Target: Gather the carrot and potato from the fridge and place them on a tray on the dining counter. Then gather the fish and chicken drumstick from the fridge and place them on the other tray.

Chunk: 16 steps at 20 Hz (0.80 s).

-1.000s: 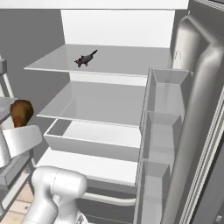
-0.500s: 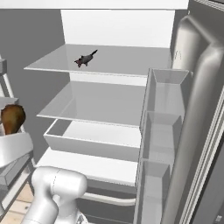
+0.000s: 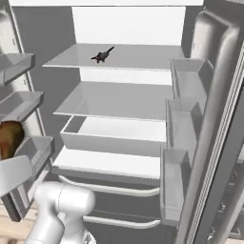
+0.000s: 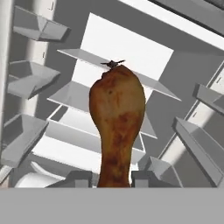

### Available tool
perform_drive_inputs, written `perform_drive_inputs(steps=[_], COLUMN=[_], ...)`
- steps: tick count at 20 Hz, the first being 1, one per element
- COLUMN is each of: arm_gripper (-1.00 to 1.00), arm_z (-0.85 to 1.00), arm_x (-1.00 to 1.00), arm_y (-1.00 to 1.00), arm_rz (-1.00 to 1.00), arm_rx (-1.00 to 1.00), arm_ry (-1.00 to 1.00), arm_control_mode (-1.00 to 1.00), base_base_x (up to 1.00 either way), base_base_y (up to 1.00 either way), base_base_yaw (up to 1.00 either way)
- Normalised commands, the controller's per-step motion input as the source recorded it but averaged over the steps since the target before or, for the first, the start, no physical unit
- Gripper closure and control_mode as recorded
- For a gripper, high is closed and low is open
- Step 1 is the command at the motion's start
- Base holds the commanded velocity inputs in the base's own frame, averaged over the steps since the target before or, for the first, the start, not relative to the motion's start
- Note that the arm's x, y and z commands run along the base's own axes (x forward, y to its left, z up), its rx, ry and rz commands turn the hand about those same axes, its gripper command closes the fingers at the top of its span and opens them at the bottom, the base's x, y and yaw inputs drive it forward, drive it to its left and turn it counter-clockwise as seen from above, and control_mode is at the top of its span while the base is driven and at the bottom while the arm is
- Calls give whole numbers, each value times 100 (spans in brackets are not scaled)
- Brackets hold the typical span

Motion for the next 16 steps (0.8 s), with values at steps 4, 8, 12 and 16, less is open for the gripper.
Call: perform_drive_inputs(steps=[4,8,12,16], arm_gripper=[100,100,100,100], arm_z=[0,0,0,0], arm_x=[0,0,0,0], arm_y=[0,0,0,0], arm_rz=[0,0,0,0], arm_rx=[0,0,0,0], arm_ry=[0,0,0,0], arm_control_mode=[100,100,100,100], base_base_x=[-12,-21,-37,-25], base_base_y=[78,57,21,25], base_base_yaw=[-32,-42,-56,-63])
